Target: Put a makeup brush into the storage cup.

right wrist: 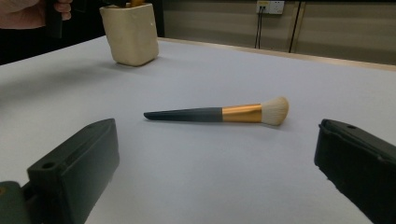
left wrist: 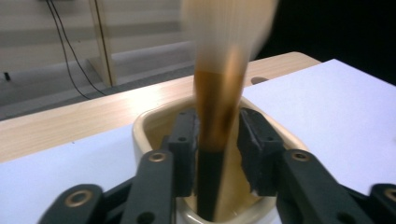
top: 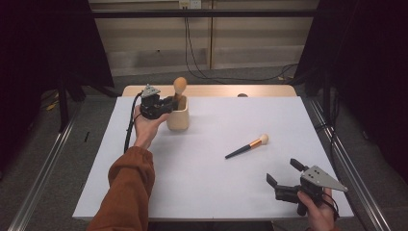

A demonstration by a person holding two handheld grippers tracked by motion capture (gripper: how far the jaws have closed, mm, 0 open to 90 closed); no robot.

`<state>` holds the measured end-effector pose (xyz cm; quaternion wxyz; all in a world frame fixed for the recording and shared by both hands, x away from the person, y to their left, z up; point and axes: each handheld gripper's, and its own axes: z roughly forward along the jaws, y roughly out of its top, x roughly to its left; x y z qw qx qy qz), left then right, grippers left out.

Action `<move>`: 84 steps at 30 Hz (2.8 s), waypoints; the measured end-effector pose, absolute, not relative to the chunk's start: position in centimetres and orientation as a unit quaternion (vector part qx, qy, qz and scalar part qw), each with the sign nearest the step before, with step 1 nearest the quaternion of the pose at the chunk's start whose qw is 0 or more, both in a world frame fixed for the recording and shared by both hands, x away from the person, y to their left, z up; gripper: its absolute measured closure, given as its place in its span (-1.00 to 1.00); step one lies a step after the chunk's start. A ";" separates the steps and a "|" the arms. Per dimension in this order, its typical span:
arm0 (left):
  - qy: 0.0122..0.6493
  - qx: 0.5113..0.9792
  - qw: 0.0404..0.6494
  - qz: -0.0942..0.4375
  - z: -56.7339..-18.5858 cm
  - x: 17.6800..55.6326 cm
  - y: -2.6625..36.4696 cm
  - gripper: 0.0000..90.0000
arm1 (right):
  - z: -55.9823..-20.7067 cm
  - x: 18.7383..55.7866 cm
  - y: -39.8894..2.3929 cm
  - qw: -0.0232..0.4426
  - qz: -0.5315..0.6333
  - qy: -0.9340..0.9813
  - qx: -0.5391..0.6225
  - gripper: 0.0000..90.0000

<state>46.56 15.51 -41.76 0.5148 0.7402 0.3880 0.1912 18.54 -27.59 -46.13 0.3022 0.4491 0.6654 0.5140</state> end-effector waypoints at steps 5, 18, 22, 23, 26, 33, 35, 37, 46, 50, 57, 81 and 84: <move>0.387 0.741 0.515 0.191 -41.8 46.3 15.6 0.24 | -46.1 18.5 -27.6 0.303 0.514 0.665 0.449 -1.00; 0.400 0.726 0.520 0.205 -40.7 44.7 17.1 -0.54 | -46.1 18.5 -27.6 0.304 0.514 0.665 0.449 -1.00; 0.397 0.733 0.512 0.206 -40.5 43.9 17.6 -0.65 | -46.1 18.6 -27.5 0.305 0.513 0.668 0.444 -1.00; 0.399 0.733 0.510 0.208 -40.4 43.7 17.7 -0.69 | -46.1 18.6 -27.5 0.305 0.513 0.668 0.445 -1.00; 0.397 0.733 0.511 0.208 -40.3 43.3 18.1 -0.76 | -46.1 18.6 -27.5 0.305 0.513 0.668 0.444 -1.00; 0.389 0.734 0.516 0.208 -39.9 42.1 19.6 -0.93 | -46.1 18.6 -27.4 0.304 0.512 0.669 0.445 -1.00; 0.382 0.730 0.528 0.206 -39.9 41.7 20.0 -0.94 | -46.1 18.7 -27.4 0.304 0.512 0.669 0.445 -1.00; 0.382 0.728 0.532 0.202 -39.9 41.3 20.4 -0.94 | -46.1 18.7 -27.4 0.304 0.513 0.668 0.444 -1.00; 0.375 0.721 0.544 0.209 -40.7 39.7 21.4 -0.90 | -46.1 18.6 -27.5 0.307 0.511 0.668 0.445 -1.00; 0.376 0.715 0.554 0.202 -41.0 39.0 21.9 -0.90 | -46.1 18.7 -27.5 0.306 0.512 0.668 0.446 -1.00; 0.379 0.715 0.548 0.210 -41.3 37.3 22.3 -0.90 | -46.1 18.6 -27.4 0.307 0.510 0.669 0.446 -1.00; 0.390 0.712 0.536 0.230 -42.8 31.1 24.8 -0.94 | -46.1 18.7 -27.6 0.309 0.508 0.664 0.453 -1.00; 0.400 0.711 0.532 0.229 -43.3 30.6 25.1 -0.94 | -46.1 18.7 -27.6 0.309 0.509 0.664 0.452 -1.00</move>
